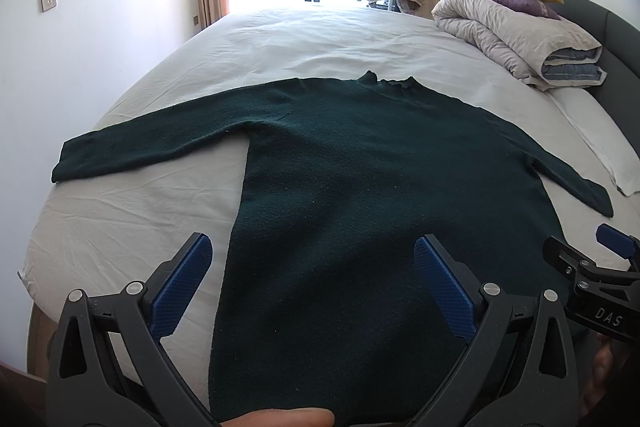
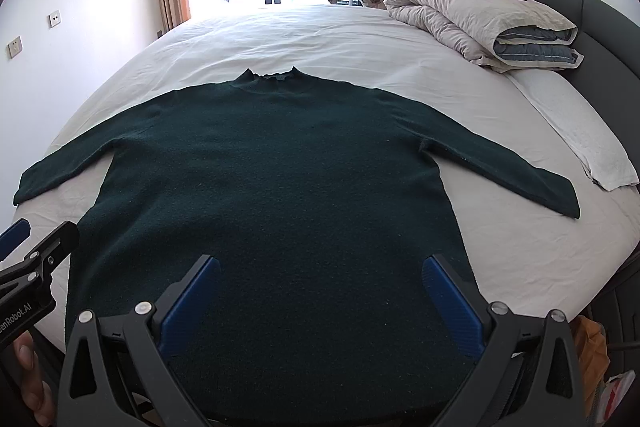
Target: Fold small clothes
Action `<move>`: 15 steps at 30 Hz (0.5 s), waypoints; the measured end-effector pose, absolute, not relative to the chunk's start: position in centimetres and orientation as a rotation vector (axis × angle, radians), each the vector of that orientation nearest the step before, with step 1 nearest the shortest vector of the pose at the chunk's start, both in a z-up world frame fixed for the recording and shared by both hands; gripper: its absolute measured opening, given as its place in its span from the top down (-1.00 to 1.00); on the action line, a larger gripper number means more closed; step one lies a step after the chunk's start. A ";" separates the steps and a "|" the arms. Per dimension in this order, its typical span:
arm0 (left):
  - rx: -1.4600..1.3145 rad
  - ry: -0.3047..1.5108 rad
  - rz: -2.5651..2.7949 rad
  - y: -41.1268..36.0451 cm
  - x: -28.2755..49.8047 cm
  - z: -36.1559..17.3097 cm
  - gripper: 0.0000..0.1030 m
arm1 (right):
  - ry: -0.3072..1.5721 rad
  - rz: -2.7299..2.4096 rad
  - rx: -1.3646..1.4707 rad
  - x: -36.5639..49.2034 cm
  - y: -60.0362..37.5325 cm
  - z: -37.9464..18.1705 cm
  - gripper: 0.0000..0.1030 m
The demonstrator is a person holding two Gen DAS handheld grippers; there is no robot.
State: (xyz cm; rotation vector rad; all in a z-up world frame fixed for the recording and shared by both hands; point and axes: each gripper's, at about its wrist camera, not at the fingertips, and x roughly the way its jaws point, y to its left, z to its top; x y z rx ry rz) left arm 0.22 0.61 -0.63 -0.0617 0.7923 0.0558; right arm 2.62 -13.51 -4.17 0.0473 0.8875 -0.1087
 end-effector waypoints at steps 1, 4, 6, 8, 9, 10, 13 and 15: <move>-0.064 0.792 0.055 0.6 0.2 -0.7 -1.00 | 0.888 -0.108 0.046 2.6 -13.5 -4.2 -1.00; -0.069 0.791 0.055 0.7 0.2 -0.6 -1.00 | 0.888 -0.107 0.043 2.7 -13.4 -4.2 -1.00; -0.076 0.791 0.056 0.8 0.2 -0.6 -1.00 | 0.889 -0.107 0.041 2.8 -13.3 -4.1 -1.00; -0.082 0.788 0.054 0.8 0.2 -0.5 -1.00 | 0.892 -0.105 0.037 3.0 -13.1 -4.0 -1.00; -0.086 0.787 0.054 0.9 0.2 -0.5 -1.00 | 0.893 -0.104 0.034 3.0 -13.0 -4.0 -1.00; -0.093 0.788 0.055 1.1 0.2 -0.5 -1.00 | 0.893 -0.103 0.031 3.0 -13.0 -4.0 -1.00; -0.140 0.790 0.039 2.1 0.5 -0.5 -1.00 | 0.892 -0.100 0.024 3.2 -12.9 -3.8 -1.00; -0.180 0.784 0.025 3.2 0.9 -0.5 -1.00 | 0.892 -0.097 0.020 3.7 -12.7 -3.7 -1.00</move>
